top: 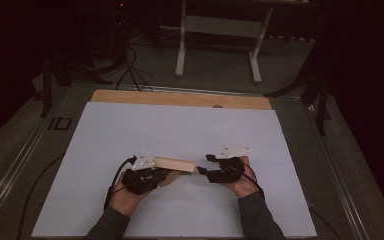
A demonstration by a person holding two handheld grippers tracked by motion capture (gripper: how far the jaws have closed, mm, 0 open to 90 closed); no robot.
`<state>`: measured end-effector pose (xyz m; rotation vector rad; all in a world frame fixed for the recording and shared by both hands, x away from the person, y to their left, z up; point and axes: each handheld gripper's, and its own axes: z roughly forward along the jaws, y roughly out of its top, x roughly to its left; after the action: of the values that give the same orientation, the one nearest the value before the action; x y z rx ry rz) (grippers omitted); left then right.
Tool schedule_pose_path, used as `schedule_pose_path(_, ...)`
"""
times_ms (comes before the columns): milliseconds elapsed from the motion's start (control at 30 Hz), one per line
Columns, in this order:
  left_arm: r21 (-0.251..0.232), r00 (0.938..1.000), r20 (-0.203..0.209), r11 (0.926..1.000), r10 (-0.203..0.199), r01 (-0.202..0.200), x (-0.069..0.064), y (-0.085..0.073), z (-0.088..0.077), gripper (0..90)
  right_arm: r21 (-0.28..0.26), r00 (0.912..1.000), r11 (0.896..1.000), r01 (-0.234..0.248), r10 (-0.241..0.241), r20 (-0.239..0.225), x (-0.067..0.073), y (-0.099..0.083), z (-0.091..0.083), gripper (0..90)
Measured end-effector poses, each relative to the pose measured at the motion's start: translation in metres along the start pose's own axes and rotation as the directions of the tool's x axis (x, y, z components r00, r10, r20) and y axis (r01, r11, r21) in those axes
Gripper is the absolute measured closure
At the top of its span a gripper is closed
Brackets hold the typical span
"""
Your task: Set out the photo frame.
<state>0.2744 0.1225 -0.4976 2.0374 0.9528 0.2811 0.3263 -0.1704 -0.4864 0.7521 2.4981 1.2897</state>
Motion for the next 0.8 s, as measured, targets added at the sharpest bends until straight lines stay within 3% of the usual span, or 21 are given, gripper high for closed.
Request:
schedule_pose_path(233, -0.003, 0.9998, -0.014, 0.9999, 0.015, -0.015, -0.001, 0.001, -0.001, 76.8, -0.025, 0.9991, 0.999, -0.025, 0.026, 0.034, 0.0, 0.001, 0.002, 52.6)
schedule_pose_path(500, 0.0, 0.999, -0.027, 0.9994, 0.035, -0.035, -0.004, 0.001, 0.0, 78.7, -0.046, 0.9943, 0.998, -0.033, 0.037, 0.1, 0.005, 0.004, 0.016, 80.7)
schedule_pose_path(600, 0.004, 0.9986, -0.033, 0.9992, 0.041, -0.041, -0.004, 0.001, 0.0, 80.2, -0.064, 0.9942, 0.996, -0.06, 0.065, 0.085, 0.005, 0.004, 0.022, 86.7)
schedule_pose_path(800, 0.014, 0.9971, -0.057, 0.9986, 0.051, -0.05, -0.003, 0.001, 0.001, 86.6, -0.098, 0.9931, 0.99, -0.102, 0.107, 0.048, 0.006, 0.005, 0.027, 89.5)
